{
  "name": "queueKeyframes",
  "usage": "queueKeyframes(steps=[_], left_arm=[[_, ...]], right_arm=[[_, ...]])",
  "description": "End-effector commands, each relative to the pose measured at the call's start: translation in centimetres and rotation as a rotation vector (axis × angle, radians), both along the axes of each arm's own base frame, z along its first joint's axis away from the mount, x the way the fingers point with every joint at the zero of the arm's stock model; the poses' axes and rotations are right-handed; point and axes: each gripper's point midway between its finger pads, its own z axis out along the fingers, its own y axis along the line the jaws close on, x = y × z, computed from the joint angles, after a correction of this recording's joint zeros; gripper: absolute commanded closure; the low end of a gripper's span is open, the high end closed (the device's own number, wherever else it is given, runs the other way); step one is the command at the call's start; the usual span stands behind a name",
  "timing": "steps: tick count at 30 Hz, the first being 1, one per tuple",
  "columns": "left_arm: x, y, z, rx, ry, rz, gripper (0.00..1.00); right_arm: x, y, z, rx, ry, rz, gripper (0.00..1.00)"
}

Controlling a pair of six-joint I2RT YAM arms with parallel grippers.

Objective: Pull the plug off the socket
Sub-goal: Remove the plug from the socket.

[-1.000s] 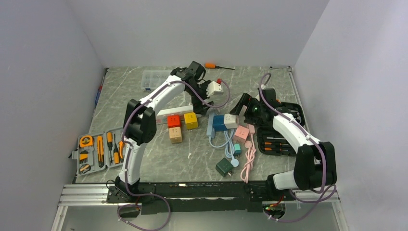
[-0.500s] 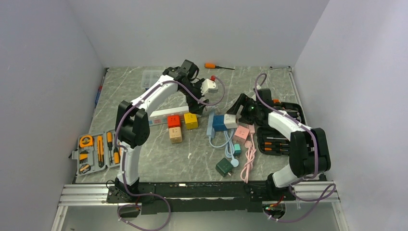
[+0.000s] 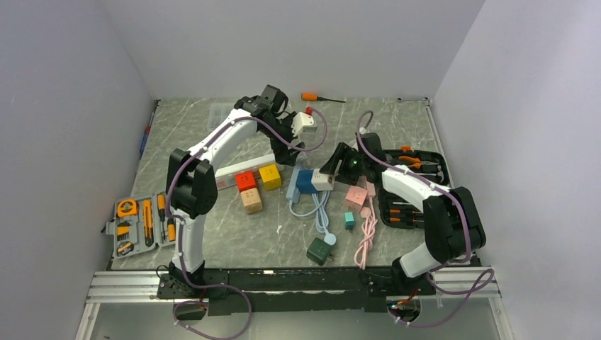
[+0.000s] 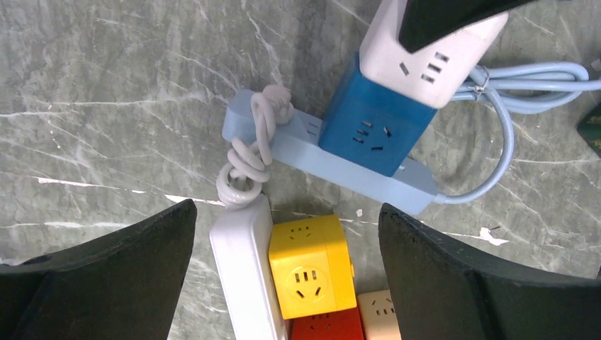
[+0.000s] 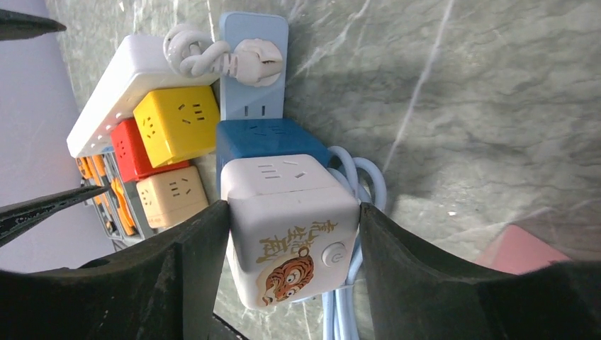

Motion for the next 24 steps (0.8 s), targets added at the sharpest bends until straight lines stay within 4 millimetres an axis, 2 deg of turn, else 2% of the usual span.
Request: queueKeyframes(steps=[1, 7, 11, 15, 20, 24], left_arm=[[0.2, 0.0, 2.6, -0.033, -0.065, 0.008, 0.01], [0.9, 0.7, 0.0, 0.015, -0.044, 0.003, 0.01], [1.5, 0.8, -0.6, -0.006, 0.01, 0.012, 0.01], [1.6, 0.9, -1.8, 0.007, 0.032, -0.003, 0.01], [2.2, 1.8, -3.6, 0.014, 0.066, 0.018, 0.02], [3.0, 1.7, -3.3, -0.024, 0.084, 0.027, 0.03]], right_arm=[[1.3, 2.9, 4.7, 0.032, -0.128, 0.035, 0.33], [2.2, 4.0, 7.4, -0.028, -0.207, 0.039, 0.34], [2.1, 5.3, 8.2, -0.052, -0.231, 0.054, 0.34], [1.9, 6.8, 6.9, -0.118, -0.194, 0.076, 0.31], [1.4, 7.7, 5.2, -0.21, -0.166, 0.081, 0.27], [1.4, 7.9, 4.5, -0.281, -0.165, 0.079, 0.27]])
